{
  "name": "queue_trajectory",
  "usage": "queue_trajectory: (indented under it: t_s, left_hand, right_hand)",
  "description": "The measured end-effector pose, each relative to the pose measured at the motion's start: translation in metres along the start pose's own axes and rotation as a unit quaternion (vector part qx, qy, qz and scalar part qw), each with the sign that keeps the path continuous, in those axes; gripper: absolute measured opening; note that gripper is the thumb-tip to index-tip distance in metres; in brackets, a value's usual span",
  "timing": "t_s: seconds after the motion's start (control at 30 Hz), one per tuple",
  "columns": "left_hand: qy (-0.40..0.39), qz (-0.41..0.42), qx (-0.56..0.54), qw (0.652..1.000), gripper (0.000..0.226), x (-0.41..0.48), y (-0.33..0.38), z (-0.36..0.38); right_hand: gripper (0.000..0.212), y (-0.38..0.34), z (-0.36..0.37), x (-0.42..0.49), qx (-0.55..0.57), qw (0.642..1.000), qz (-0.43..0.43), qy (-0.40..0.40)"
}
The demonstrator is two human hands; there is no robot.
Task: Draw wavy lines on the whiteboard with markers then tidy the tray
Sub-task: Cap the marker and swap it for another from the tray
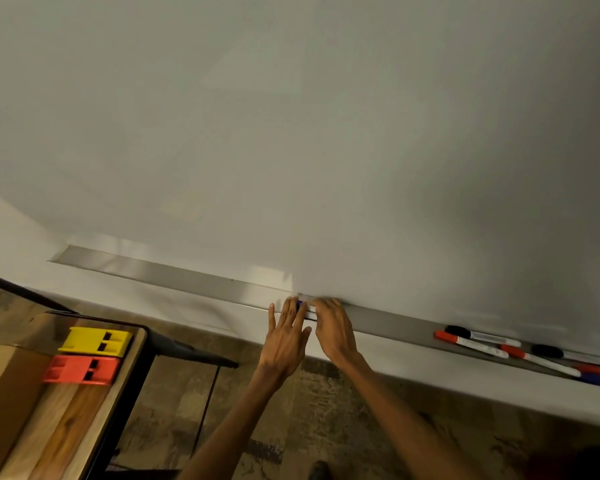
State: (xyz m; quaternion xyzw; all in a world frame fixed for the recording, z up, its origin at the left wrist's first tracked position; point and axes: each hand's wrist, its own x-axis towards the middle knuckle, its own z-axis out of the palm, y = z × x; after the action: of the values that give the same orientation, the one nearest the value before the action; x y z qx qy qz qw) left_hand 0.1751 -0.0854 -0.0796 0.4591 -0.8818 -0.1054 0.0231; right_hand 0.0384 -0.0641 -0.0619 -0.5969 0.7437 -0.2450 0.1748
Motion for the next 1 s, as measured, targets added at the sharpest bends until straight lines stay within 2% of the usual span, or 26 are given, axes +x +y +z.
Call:
queue_trajectory:
  t_s: [0.2, 0.4, 0.57, 0.7, 0.8, 0.9, 1.0]
  left_hand:
    - [0.0, -0.037, 0.019, 0.999, 0.062, -0.002, -0.002, 0.009]
    - [0.021, -0.061, 0.024, 0.998, 0.067, -0.005, 0.005, 0.015]
    - [0.022, -0.055, 0.027, 0.998, 0.065, -0.011, 0.002, 0.013]
    - [0.061, -0.036, 0.035, 0.997, 0.064, -0.009, 0.0, 0.013]
    - [0.115, 0.007, 0.039, 0.993, 0.056, -0.007, 0.01, 0.005]
    - [0.143, 0.031, -0.038, 0.988, 0.041, -0.01, 0.035, -0.018]
    - [0.148, 0.046, -0.098, 0.983, 0.016, -0.007, 0.069, -0.046]
  right_hand:
    - [0.044, 0.005, 0.016, -0.005, 0.02, 0.999, 0.004, 0.034]
    - [0.042, 0.012, 0.02, -0.011, 0.034, 0.999, 0.021, 0.036]
    - [0.052, 0.02, 0.015, -0.013, -0.012, 0.995, -0.04, 0.086]
    - [0.048, 0.025, 0.006, -0.016, -0.019, 0.993, -0.054, 0.098]
    - [0.041, 0.029, -0.013, -0.023, 0.015, 0.993, -0.033, 0.117]
    - [0.037, 0.046, -0.031, -0.037, 0.008, 0.985, -0.023, 0.172]
    - [0.026, 0.063, -0.061, -0.05, -0.023, 0.969, 0.007, 0.247]
